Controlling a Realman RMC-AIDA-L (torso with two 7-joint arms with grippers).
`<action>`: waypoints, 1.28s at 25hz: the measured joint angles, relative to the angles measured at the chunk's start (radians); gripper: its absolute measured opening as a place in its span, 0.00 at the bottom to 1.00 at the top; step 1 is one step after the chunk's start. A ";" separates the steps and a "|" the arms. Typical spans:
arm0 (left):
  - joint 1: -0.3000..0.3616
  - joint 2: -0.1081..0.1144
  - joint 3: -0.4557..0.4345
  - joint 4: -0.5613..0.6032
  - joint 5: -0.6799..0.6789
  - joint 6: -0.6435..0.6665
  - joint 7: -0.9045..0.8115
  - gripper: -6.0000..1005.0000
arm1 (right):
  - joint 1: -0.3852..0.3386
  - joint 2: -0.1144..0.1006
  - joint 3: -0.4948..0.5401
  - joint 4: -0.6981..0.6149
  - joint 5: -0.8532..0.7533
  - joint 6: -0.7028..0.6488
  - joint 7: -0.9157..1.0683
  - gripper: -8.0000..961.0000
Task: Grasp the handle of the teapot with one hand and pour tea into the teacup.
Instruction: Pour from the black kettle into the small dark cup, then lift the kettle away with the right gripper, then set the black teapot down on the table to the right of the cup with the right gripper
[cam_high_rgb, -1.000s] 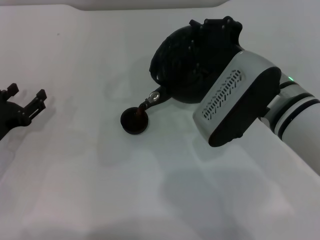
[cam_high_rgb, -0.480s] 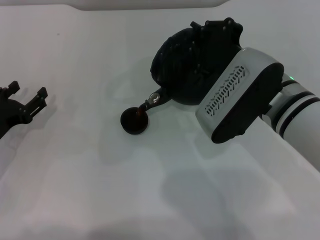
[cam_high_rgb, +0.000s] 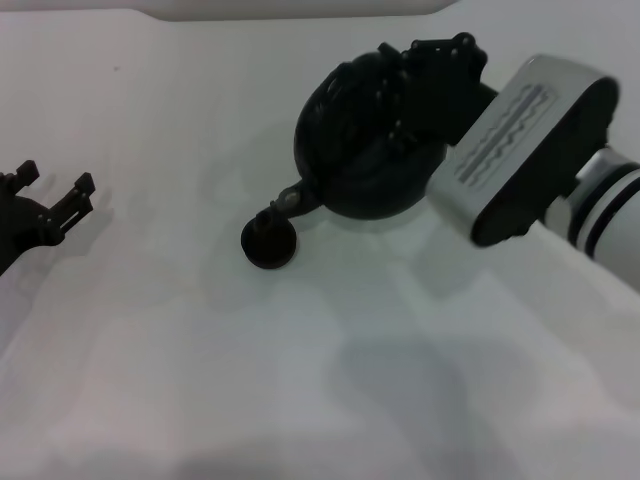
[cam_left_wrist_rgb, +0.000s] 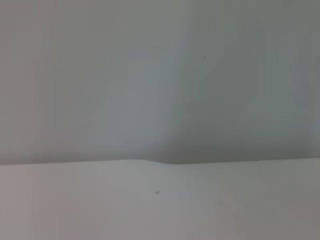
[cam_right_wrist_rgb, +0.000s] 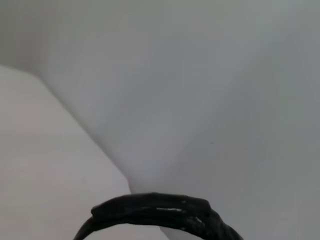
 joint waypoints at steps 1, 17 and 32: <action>0.000 0.000 0.000 0.000 0.000 0.000 0.000 0.79 | 0.000 0.000 0.018 0.003 0.025 -0.020 0.001 0.14; 0.003 0.000 0.000 0.000 0.000 0.000 0.000 0.79 | -0.046 -0.092 0.267 0.031 0.336 -0.368 0.064 0.16; -0.012 -0.002 0.007 -0.001 0.002 0.000 0.000 0.79 | -0.112 -0.080 0.398 0.162 0.115 -0.666 0.190 0.17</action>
